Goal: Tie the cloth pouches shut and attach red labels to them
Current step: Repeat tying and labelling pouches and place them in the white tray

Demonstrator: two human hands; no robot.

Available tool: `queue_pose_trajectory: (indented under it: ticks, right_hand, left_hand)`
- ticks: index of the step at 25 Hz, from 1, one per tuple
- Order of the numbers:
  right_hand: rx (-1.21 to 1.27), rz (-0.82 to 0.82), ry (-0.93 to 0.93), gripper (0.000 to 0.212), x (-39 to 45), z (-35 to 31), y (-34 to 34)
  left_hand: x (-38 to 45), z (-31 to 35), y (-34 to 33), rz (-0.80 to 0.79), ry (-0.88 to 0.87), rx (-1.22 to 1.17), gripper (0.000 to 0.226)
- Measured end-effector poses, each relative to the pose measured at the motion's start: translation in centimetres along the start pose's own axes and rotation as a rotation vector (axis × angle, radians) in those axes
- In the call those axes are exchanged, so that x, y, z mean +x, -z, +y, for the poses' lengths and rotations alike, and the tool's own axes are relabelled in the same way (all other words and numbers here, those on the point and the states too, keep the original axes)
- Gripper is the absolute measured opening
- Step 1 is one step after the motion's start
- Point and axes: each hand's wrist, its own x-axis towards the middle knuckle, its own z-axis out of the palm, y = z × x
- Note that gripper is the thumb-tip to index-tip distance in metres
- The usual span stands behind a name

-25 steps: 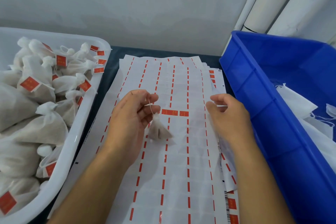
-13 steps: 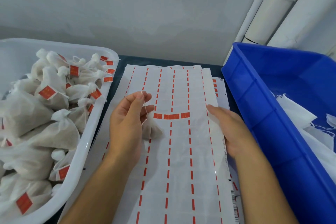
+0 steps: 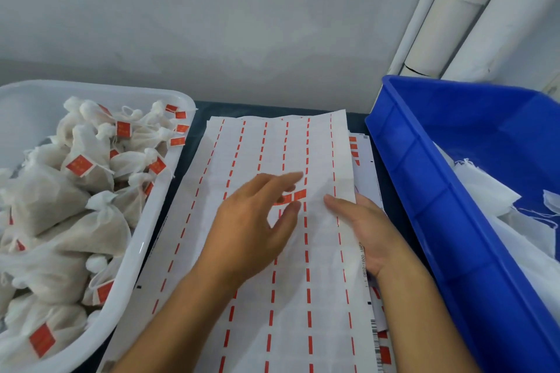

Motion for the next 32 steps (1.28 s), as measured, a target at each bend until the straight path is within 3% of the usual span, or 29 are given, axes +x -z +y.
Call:
queue_pose_trajectory:
  ticks: [2, 6, 15, 21, 30, 32]
  right_hand:
    - [0.041, -0.002, 0.006, 0.023, 0.0, -0.1, -0.2]
    - [0.019, -0.008, 0.047, 0.017, -0.2, 0.1, -0.8]
    - [-0.121, 0.093, 0.100, 0.018, 0.0, 0.4, -1.0]
    - [-0.138, 0.099, 0.127, 0.020, -0.1, 0.4, -1.2]
    - [-0.184, 0.102, 0.132, 0.029, -0.2, 0.4, -1.5]
    - [-0.189, 0.110, 0.135, 0.021, -0.1, 0.5, -1.7]
  left_hand:
    - [1.0, 0.4, -1.1, -0.113, 0.082, 0.035, 0.043]
    - [2.5, -0.1, -2.2, -0.173, 0.139, 0.042, 0.041]
    - [1.4, -0.6, -3.3, -0.050, 0.123, -0.023, 0.033]
    - [1.7, -0.9, -3.3, -0.024, 0.144, -0.044, 0.021]
    - [1.0, -1.1, -3.2, -0.052, 0.165, -0.125, 0.028]
    - [0.9, -1.0, -3.2, -0.030, 0.167, -0.150, 0.023]
